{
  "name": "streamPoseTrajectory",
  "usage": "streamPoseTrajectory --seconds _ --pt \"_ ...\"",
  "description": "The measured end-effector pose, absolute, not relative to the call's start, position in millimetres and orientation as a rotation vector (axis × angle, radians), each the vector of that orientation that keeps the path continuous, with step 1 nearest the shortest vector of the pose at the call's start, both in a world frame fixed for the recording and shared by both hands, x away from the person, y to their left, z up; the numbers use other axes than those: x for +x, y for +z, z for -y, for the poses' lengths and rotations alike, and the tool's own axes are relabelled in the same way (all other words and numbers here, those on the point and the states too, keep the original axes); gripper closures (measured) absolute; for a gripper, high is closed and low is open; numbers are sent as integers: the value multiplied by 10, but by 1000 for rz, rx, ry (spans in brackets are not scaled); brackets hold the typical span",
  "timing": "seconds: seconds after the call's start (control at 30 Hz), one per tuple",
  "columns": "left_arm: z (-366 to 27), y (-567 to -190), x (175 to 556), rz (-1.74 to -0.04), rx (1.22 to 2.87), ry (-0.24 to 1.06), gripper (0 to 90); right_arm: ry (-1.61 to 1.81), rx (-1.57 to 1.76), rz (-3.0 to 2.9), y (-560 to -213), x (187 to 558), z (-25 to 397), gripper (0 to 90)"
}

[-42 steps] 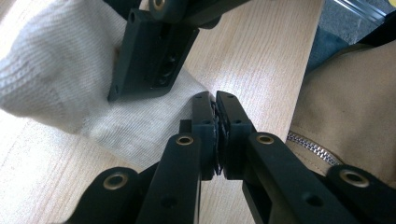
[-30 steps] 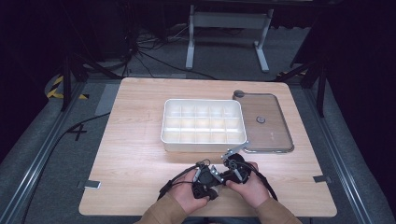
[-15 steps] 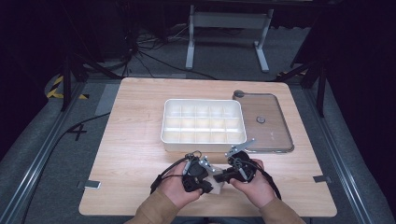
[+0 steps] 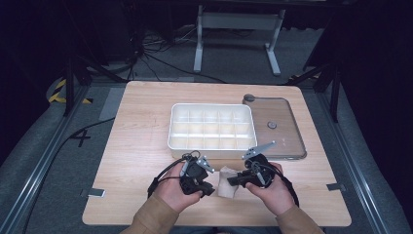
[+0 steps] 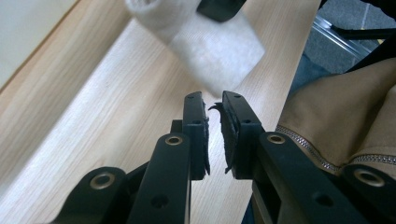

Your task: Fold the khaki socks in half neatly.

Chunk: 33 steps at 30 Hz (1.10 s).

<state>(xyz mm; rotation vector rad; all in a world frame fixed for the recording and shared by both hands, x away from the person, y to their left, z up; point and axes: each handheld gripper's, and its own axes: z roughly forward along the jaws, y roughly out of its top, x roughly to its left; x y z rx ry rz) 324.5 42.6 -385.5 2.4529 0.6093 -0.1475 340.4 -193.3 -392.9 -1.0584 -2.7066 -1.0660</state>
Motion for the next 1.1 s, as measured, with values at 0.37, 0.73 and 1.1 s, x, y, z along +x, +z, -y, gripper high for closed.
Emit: streamPoseTrajectory --seconds 0.37,0.73,1.1 --pt "-573 -3778 3290 -647 2444 -140 790 -1116 -1102 2704 -3784 3414 2079 776" --pt "-727 -3716 3330 -692 2434 -118 785 -1164 -1147 2691 -3682 3434 2225 775" --pt "-889 -3659 3380 -737 2404 -97 779 -1199 -1197 2685 -3647 3443 2329 775"
